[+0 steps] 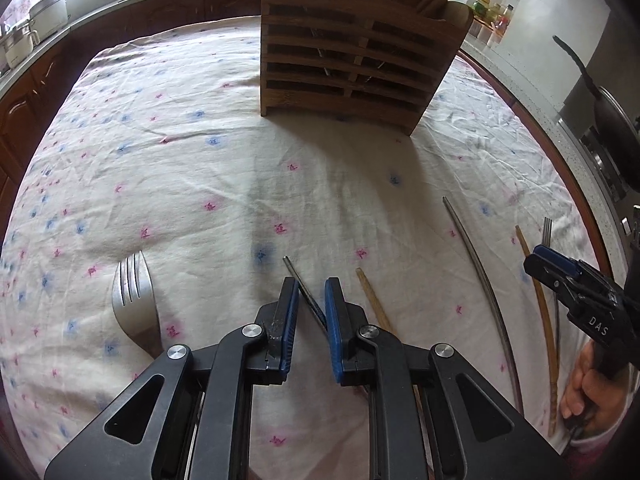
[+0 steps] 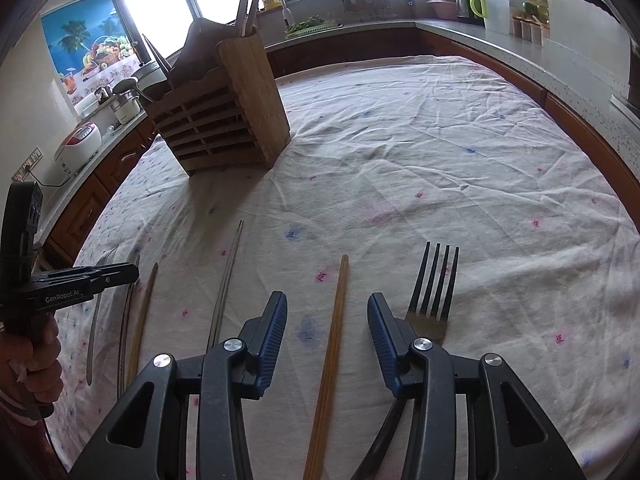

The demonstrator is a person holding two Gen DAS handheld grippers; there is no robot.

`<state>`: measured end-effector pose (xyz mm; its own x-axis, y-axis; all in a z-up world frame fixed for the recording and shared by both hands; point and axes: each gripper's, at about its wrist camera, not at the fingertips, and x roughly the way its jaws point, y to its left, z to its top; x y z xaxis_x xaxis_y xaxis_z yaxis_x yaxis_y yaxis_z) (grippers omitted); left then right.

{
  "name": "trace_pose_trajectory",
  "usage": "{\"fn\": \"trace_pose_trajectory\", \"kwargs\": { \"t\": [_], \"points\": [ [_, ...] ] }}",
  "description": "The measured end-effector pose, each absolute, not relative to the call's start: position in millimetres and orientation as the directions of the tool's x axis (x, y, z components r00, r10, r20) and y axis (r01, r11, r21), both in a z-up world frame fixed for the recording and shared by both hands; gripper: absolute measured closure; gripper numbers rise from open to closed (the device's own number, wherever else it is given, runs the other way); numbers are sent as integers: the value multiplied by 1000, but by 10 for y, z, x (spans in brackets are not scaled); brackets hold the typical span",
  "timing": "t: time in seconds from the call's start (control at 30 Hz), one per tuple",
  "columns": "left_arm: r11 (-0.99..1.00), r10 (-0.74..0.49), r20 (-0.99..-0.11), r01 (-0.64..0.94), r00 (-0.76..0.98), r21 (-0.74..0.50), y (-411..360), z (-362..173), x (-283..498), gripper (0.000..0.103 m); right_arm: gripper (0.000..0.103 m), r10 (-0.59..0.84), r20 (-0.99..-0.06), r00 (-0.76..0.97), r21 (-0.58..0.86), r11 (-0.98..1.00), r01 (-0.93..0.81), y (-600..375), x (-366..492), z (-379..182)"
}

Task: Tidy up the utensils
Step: 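Grasp a thin metal chopstick with the left gripper while the right grasps a wooden chopstick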

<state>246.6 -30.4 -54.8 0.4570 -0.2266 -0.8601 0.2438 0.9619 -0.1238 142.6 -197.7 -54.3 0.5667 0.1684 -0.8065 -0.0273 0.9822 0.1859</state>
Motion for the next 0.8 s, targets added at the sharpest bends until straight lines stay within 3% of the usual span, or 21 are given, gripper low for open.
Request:
{"fn": "trace_pose_trajectory", "kwargs": {
  "t": [0.13, 0.27, 0.6, 0.8],
  "points": [
    [951, -232, -860, 292, 455, -102, -443, -544, 2496, 90, 65, 126, -821, 557, 120, 992, -47, -1901, 1510, -546],
    [960, -218, -871, 260, 441, -108, -356, -534, 2455, 84, 86, 113, -834, 540, 89, 994, -69, -1850, 1532, -545],
    [951, -182, -860, 309, 477, -30, -549, -567, 2468, 87, 90, 128, -831, 541, 97, 992, -86, -1824, 1598, -562],
    [951, -220, -871, 295, 438, -92, -450, -560, 2511, 87, 91, 166, -834, 526, 140, 986, -90, -1887, 1594, -556]
  ]
}}
